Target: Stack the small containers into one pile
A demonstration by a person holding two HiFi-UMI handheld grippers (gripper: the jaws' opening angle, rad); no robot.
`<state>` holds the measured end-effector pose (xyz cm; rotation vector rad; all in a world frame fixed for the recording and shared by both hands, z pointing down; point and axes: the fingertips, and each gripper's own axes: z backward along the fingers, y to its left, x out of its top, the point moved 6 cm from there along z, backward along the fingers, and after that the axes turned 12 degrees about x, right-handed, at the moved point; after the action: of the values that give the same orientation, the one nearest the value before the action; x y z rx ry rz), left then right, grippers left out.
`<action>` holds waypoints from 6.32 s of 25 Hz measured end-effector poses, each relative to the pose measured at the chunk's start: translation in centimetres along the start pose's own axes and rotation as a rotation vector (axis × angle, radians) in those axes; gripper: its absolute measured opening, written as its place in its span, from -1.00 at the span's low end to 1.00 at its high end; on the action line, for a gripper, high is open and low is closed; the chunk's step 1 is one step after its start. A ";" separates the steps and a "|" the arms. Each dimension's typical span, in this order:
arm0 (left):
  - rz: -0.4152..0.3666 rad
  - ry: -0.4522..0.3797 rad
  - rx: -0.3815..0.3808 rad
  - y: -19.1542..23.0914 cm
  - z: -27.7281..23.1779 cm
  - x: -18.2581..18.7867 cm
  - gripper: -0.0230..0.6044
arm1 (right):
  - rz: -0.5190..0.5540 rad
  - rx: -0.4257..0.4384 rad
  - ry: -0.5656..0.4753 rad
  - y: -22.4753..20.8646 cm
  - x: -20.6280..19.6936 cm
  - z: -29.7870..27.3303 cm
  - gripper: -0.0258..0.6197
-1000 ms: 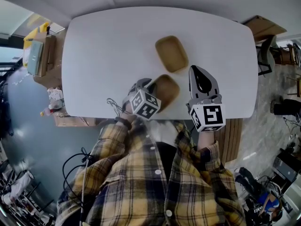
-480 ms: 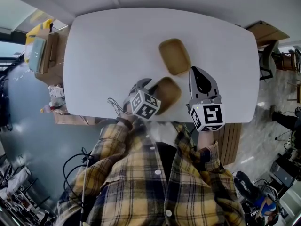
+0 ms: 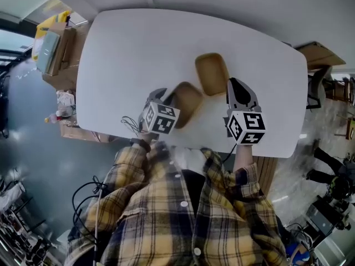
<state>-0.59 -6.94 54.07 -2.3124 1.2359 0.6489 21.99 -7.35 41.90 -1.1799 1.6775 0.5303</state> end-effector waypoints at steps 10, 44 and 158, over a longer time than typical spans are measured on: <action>0.097 -0.025 -0.046 1.0 0.4 1.6 -0.53 | -0.193 0.023 0.277 -6.3 -5.5 -6.5 -0.52; 0.236 -0.082 -0.024 5.1 4.9 1.5 -0.53 | 0.189 0.496 0.328 -0.3 0.8 -3.4 -0.82; 0.047 -0.682 -0.404 2.2 16.4 16.8 -0.87 | 0.195 0.258 -0.232 8.4 11.3 3.8 -0.87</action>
<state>2.58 -9.40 30.87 -2.0497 0.8815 1.6573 15.77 -5.96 28.81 -0.7456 1.6120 0.5304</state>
